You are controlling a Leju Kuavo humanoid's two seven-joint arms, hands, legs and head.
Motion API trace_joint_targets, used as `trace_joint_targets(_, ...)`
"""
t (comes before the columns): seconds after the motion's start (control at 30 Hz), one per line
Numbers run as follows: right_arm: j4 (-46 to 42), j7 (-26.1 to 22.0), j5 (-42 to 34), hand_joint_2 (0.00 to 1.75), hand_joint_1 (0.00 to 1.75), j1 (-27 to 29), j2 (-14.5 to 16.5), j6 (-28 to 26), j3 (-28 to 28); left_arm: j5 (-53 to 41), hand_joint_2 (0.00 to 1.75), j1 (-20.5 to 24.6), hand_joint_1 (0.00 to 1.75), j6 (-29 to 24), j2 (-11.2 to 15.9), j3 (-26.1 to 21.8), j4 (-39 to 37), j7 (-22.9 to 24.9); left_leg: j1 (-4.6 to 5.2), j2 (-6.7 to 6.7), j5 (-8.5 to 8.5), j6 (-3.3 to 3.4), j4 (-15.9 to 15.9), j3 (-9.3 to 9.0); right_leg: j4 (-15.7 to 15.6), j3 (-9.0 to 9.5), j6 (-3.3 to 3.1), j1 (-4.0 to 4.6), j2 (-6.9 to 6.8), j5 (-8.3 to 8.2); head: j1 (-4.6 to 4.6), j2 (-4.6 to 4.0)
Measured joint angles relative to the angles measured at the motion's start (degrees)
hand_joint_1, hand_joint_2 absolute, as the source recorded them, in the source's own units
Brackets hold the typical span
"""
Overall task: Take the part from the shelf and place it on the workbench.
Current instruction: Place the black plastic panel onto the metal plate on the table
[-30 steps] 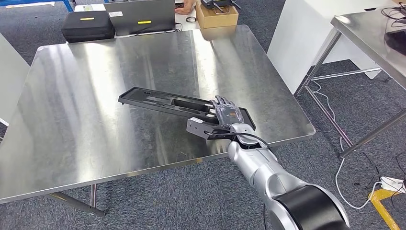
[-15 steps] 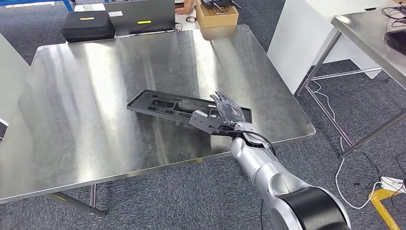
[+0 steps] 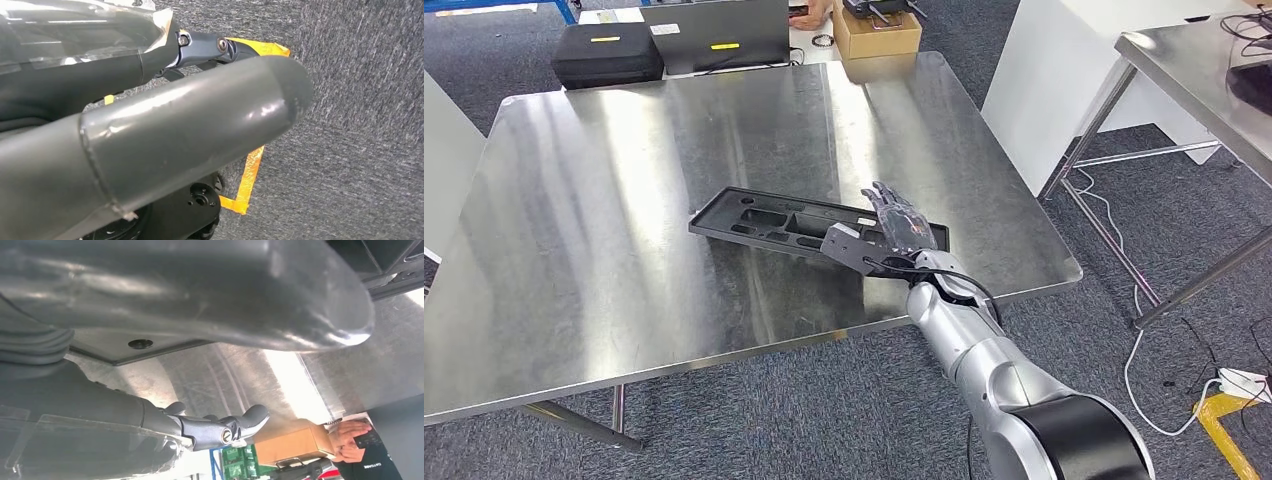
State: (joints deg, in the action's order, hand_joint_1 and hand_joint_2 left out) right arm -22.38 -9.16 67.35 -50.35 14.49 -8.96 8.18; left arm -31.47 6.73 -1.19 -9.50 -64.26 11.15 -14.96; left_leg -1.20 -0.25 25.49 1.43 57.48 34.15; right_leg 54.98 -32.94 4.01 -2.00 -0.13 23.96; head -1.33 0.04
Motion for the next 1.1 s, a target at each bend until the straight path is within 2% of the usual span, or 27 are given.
trace_joint_targets(0.27, -0.42, -0.42, -0.16, 0.00, 0.00, 0.07, 0.03, -0.15, -0.45, -0.22, 0.00, 0.00, 0.00, -0.07, -0.01, -0.01, 0.00, 0.02, 0.00, 0.00, 0.00, 0.00, 0.00, 0.01, 0.00, 0.01, 0.00, 0.00, 0.00, 0.00, 0.00, 0.00)
trace_joint_targets(0.33, -2.74, -4.12, -2.60, 0.00, 0.00, 0.54, 0.55, -2.47, -1.13, -0.20, 0.00, 0.00, 0.00, -0.26, -0.03, -0.17, 0.00, -0.38, 0.00, 0.00, 0.00, 0.00, 0.00, 0.00, 0.00, 0.01, 0.00, 0.00, 0.00, 0.00, 0.00, 0.00)
trace_joint_targets(0.43, -12.20, -9.89, -7.18, 0.00, 0.00, 3.51, 1.91, -5.96, -1.94, -0.14, 0.00, 0.00, 0.00, -1.10, -0.19, -0.74, 0.00, -1.69, -0.02, 0.00, 0.00, 0.00, -0.01, -0.01, 0.01, 0.00, -0.01, 0.01, 0.00, 0.02, 0.01, 0.00)
trace_joint_targets(0.57, -17.80, -10.12, -7.73, 0.00, 0.00, 5.77, 2.26, -5.62, -1.95, -0.14, 0.00, 0.01, 0.00, -1.28, -0.27, -0.96, 0.00, -1.97, -0.01, 0.00, 0.00, -0.01, -0.01, -0.02, 0.00, 0.02, -0.01, 0.01, 0.00, 0.03, 0.00, 0.00)
trace_joint_targets(0.63, -20.28, -12.51, -10.43, 0.00, 0.00, 7.10, 2.41, -6.07, -1.95, -0.22, 0.00, 0.00, 0.00, -1.64, -0.28, -1.03, 0.00, -2.01, -0.01, -0.02, 0.00, -0.01, 0.00, -0.04, 0.00, 0.04, -0.01, 0.00, -0.01, 0.03, 0.00, 0.00)
trace_joint_targets(0.7, -25.75, -17.21, -16.10, 0.00, 0.00, 10.28, 2.83, -6.81, -1.80, -0.39, 0.00, -0.01, 0.00, -2.64, -0.34, -1.22, 0.00, -2.07, -0.01, -0.07, 0.01, -0.02, 0.00, -0.07, 0.00, 0.07, 0.04, 0.00, -0.03, 0.07, 0.00, 0.00)
trace_joint_targets(0.77, -34.73, -20.51, -21.82, 0.00, 0.00, 15.59, 3.13, -6.61, -0.80, -0.31, 0.00, -0.01, 0.00, -3.87, -0.46, -1.56, 0.00, -2.30, -0.01, -0.14, 0.06, -0.06, 0.00, -0.11, -0.01, 0.14, 0.06, 0.01, -0.07, 0.17, 0.02, 0.00)
trace_joint_targets(0.93, -57.39, -22.45, -28.81, 0.00, 0.00, 30.65, 1.90, -4.62, 6.24, 1.02, 0.00, -0.18, 0.00, -5.86, -0.69, -2.97, 0.00, -3.76, -0.02, -0.18, 0.33, -0.32, -0.01, -0.21, -0.01, 0.21, 0.05, 0.01, -0.07, 0.45, -0.01, 0.00)
trace_joint_targets(1.03, -64.57, -23.77, -32.75, 0.00, 0.00, 36.74, 0.60, -2.93, 9.77, 1.87, 0.00, -0.15, 0.00, -6.44, -0.89, -3.82, 0.00, -4.13, -0.02, -0.18, 0.41, -0.34, -0.02, -0.26, -0.01, 0.22, -0.02, 0.01, -0.06, 0.54, -0.01, 0.00)
trace_joint_targets(1.1, -67.29, -24.63, -34.89, 0.00, 0.00, 39.72, -0.12, -2.09, 11.13, 2.19, 0.00, -0.17, 0.00, -6.67, -1.03, -4.37, 0.01, -4.03, 0.23, -0.19, 0.68, -0.03, 0.13, -0.21, -0.21, 0.31, 0.20, -0.19, -0.07, 0.48, -0.02, 0.00)
